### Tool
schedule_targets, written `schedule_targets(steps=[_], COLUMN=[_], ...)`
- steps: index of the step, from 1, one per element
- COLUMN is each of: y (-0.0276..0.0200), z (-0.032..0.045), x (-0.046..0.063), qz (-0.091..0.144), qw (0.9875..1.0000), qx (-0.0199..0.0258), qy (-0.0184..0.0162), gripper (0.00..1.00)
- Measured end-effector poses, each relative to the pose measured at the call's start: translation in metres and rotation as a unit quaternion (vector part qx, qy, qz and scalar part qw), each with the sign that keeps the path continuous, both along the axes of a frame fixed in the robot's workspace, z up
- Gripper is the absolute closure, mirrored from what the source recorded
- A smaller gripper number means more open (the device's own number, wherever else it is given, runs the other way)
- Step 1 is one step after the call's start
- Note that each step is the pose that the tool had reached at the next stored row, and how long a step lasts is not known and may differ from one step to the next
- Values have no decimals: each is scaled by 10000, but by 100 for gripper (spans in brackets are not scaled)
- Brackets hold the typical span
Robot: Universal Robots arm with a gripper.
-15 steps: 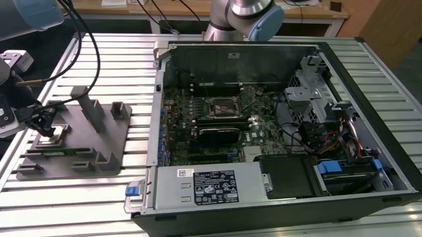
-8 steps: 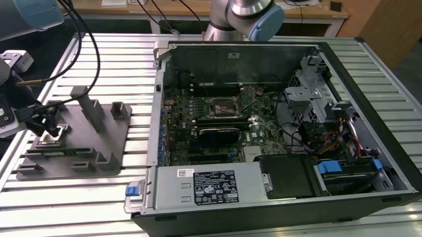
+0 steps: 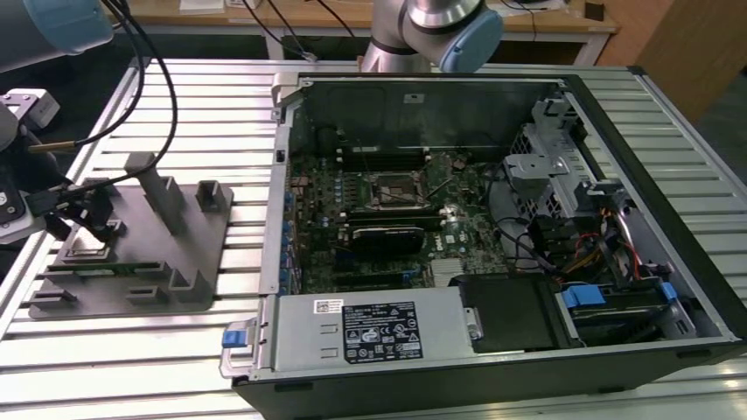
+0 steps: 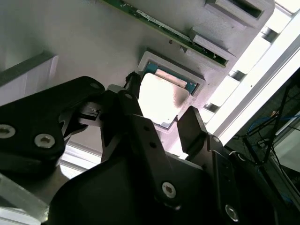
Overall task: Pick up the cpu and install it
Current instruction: 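Pick up the cpu and move it towards the insertion slot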
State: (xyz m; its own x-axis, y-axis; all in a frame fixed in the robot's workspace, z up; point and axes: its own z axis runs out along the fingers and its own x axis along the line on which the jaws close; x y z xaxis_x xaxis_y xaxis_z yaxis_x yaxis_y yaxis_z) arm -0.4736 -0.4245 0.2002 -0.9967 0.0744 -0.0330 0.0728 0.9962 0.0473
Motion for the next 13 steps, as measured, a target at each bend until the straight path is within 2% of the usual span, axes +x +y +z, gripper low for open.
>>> schedule_targets(steps=[8, 13], y=[5, 7], z=[-65, -68], x=[0, 0], qz=[23, 28], qw=[10000, 10000], qx=[7, 6], qy=[-14, -13], gripper=[41, 41])
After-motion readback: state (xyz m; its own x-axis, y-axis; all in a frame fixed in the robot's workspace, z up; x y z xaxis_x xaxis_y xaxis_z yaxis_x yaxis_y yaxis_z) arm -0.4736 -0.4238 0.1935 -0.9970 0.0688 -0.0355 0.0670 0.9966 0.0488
